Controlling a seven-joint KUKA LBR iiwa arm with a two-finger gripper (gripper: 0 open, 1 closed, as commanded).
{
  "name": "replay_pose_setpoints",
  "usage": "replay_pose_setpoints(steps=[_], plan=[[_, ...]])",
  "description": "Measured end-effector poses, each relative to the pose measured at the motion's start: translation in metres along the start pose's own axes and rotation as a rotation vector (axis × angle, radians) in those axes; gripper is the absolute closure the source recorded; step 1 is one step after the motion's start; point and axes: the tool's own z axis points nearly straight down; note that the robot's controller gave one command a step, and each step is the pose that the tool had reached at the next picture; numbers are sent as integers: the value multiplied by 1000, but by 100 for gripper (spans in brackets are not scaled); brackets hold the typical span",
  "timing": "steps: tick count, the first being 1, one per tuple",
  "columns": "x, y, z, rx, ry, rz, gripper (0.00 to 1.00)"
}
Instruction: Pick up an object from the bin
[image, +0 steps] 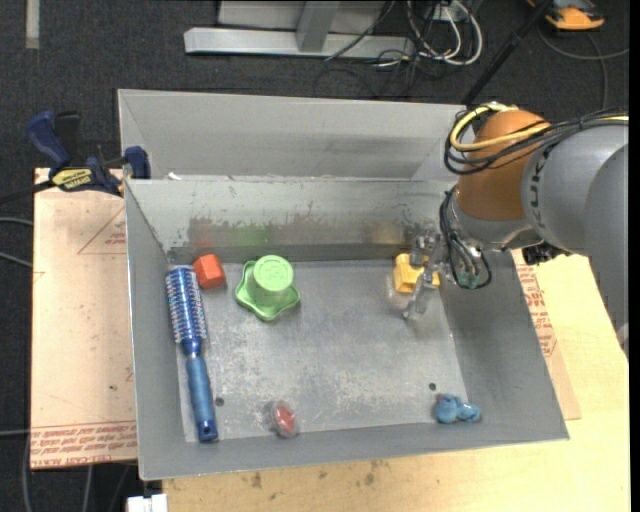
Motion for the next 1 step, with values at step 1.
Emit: replay_pose_setpoints(steps=[1], plan=[[-1, 2, -1, -1, -4, -3, 0]])
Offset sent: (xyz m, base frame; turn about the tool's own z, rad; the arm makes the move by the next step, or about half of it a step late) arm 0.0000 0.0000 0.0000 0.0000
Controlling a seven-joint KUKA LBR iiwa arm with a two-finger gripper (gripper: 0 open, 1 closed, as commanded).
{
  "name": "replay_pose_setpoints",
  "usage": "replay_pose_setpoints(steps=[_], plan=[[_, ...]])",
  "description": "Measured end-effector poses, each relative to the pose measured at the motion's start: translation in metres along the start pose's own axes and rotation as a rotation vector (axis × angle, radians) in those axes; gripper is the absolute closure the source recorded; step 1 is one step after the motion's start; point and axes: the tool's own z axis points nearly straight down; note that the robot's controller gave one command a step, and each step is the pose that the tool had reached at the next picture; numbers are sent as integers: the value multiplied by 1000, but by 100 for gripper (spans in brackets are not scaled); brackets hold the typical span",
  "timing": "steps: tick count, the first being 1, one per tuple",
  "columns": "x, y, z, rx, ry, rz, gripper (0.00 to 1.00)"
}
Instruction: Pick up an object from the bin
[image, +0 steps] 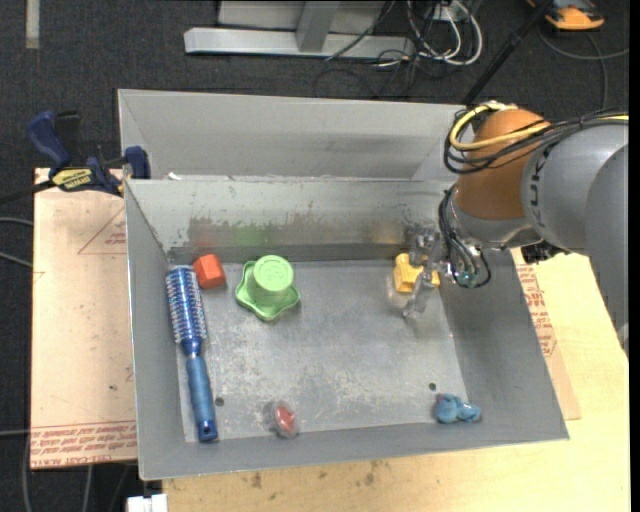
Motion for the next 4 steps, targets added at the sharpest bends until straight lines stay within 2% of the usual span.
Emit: replay_pose_setpoints(steps=[3, 4], plan=[[-1, 2, -1, 2, -2, -6, 0], [-2, 3, -3, 0, -8, -7, 100]])
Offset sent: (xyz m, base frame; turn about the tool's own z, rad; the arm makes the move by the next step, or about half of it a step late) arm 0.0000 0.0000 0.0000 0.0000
